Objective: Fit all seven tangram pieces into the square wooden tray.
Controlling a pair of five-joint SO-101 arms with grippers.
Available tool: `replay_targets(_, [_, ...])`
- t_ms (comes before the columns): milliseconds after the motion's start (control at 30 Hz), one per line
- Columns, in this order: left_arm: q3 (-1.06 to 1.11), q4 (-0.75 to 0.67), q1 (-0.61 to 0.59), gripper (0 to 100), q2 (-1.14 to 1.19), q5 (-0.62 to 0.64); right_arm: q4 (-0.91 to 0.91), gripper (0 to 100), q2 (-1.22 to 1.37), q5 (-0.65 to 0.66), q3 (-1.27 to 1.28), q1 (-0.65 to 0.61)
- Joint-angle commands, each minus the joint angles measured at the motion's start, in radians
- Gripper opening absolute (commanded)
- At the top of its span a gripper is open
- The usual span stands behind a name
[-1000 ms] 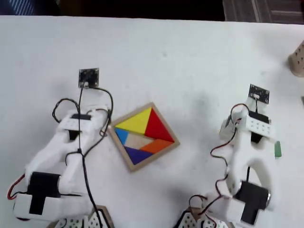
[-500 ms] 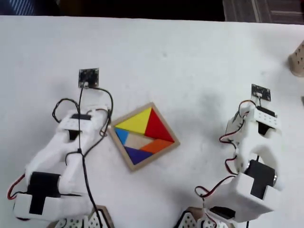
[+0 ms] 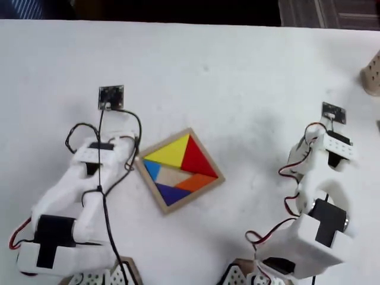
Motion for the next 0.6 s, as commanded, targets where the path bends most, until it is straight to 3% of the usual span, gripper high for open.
replay_targets(0, [-0.061,0.005,-0.013,2,-0.002,-0.012,-0.024,2.9,-0.008,0.012,-0.054,0.007])
replay_targets(167, [-0.061,0.005,-0.016,2,-0.002,-0.012,-0.008,1.9,-0.022,0.012,-0.055,0.001])
replay_targets(333, [-0.092,0.003,-0.079,2,0.002,-0.012,0.140,1.8,-0.096,0.012,-0.089,-0.053])
replay_targets(567, [-0.106,0.003,-0.111,2,0.005,-0.012,0.364,1.8,-0.315,-0.023,-0.107,-0.236])
